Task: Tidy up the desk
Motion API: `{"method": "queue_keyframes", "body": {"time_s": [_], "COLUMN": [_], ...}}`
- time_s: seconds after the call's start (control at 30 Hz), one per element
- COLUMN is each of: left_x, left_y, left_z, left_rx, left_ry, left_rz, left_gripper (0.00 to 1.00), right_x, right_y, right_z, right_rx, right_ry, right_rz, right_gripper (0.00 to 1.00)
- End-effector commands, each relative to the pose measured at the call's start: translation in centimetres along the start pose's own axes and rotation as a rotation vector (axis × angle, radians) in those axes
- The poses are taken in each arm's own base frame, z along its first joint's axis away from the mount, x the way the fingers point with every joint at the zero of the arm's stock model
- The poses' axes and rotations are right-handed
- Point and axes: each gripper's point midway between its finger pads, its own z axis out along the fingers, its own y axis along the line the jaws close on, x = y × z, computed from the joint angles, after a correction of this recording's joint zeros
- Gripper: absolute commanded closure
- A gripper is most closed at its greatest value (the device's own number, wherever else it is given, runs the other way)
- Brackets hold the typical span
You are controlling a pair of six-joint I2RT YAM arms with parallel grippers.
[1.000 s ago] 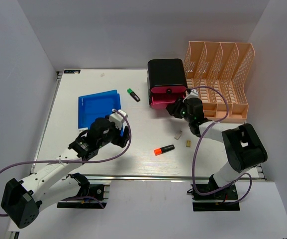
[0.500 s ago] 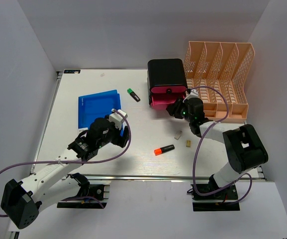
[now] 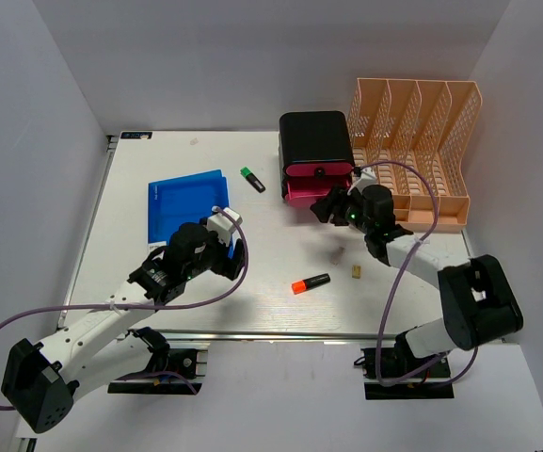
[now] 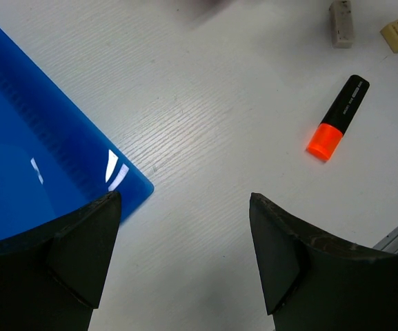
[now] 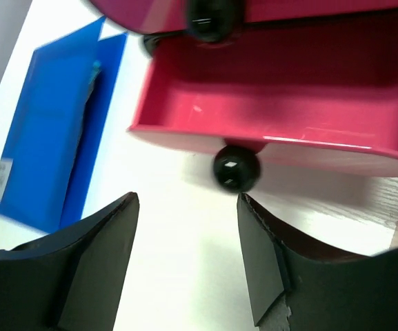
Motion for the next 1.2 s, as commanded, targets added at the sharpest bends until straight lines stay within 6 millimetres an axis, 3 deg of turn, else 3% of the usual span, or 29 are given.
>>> {"method": "queue_keyframes", "body": {"time_s": [0.0, 0.07, 0.1, 0.23, 0.3, 0.33, 0.37, 0.4, 0.43, 0.47, 0.5, 0.53, 0.63, 0.7, 0.77, 0.8, 0.9, 1.0, 1.03, 1.17], "left_x": [-0.7, -0.4, -0.3, 0.0, 0.3, 0.4, 1.4, 0.0, 0.4, 1.4, -0.4, 0.1, 0.0, 0.2, 1.0, 1.9, 2.0, 2.2, 2.6, 3.2], "left_y": [-0.6, -1.3, -1.5, -3.6, -4.8, -5.4, -5.9, -7.2, -7.6, -8.1, -8.9, -10.1, -12.4, -13.2, -14.5, -14.8, -16.6, -17.1, -17.0, -16.4], "left_z": [0.0, 0.3, 0.4, 2.0, 3.5, 3.9, 5.1, 5.7, 6.1, 7.4, 8.0, 8.2, 9.7, 10.7, 11.1, 11.7, 12.3, 13.3, 13.8, 14.7], "left_rx": [0.037, 0.073, 0.088, 0.197, 0.246, 0.262, 0.272, 0.294, 0.288, 0.277, 0.278, 0.287, 0.281, 0.266, 0.277, 0.270, 0.285, 0.250, 0.243, 0.201], "left_ry": [-0.032, -0.023, -0.020, 0.017, 0.077, 0.105, 0.160, 0.154, 0.195, 0.254, 0.234, 0.269, 0.300, 0.309, 0.333, 0.357, 0.345, 0.343, 0.352, 0.355], "left_rz": [0.019, 0.024, 0.025, 0.018, 0.010, 0.011, 0.013, 0.034, 0.043, 0.053, 0.066, 0.080, 0.103, 0.126, 0.151, 0.162, 0.192, 0.219, 0.223, 0.240], "left_gripper": [0.16, 0.16, 0.16, 0.17, 0.19, 0.19, 0.19, 0.20, 0.19, 0.20, 0.20, 0.20, 0.21, 0.21, 0.21, 0.20, 0.21, 0.23, 0.23, 0.25], "right_x": [-0.6, 0.3, -0.1, 1.7, 1.5, 1.8, 2.2, 2.3, 2.6, 2.3, 1.8, 0.6, -1.4, -2.3, -3.5, -3.9, -5.3, -6.3, -6.7, -6.9], "right_y": [2.2, 2.9, 3.6, 6.1, 6.3, 6.8, 6.8, 7.0, 7.2, 7.2, 6.9, 7.1, 5.5, 4.2, 2.5, 1.9, 0.3, -0.5, -0.9, -1.7], "right_z": [-1.9, -2.9, -3.8, -7.4, -8.8, -9.3, -9.7, -10.0, -10.3, -10.4, -10.3, -10.3, -9.9, -10.1, -10.3, -10.3, -11.1, -12.1, -12.4, -12.8], "right_rx": [-0.099, -0.141, -0.179, -0.377, -0.410, -0.451, -0.468, -0.487, -0.518, -0.526, -0.513, -0.495, -0.387, -0.312, -0.205, -0.169, -0.070, -0.030, -0.009, 0.011], "right_ry": [0.021, 0.076, 0.071, 0.171, 0.175, 0.185, 0.204, 0.212, 0.227, 0.226, 0.227, 0.216, 0.168, 0.158, 0.139, 0.132, 0.093, 0.056, 0.045, 0.036], "right_rz": [-0.114, -0.152, -0.227, -0.431, -0.536, -0.556, -0.568, -0.576, -0.562, -0.559, -0.552, -0.564, -0.567, -0.560, -0.566, -0.572, -0.604, -0.616, -0.616, -0.619], "right_gripper": [0.35, 0.35, 0.35, 0.34, 0.40, 0.47, 0.68, 0.79, 0.93, 0.94, 0.94, 0.93, 0.60, 0.49, 0.44, 0.44, 0.45, 0.52, 0.63, 0.83]}}
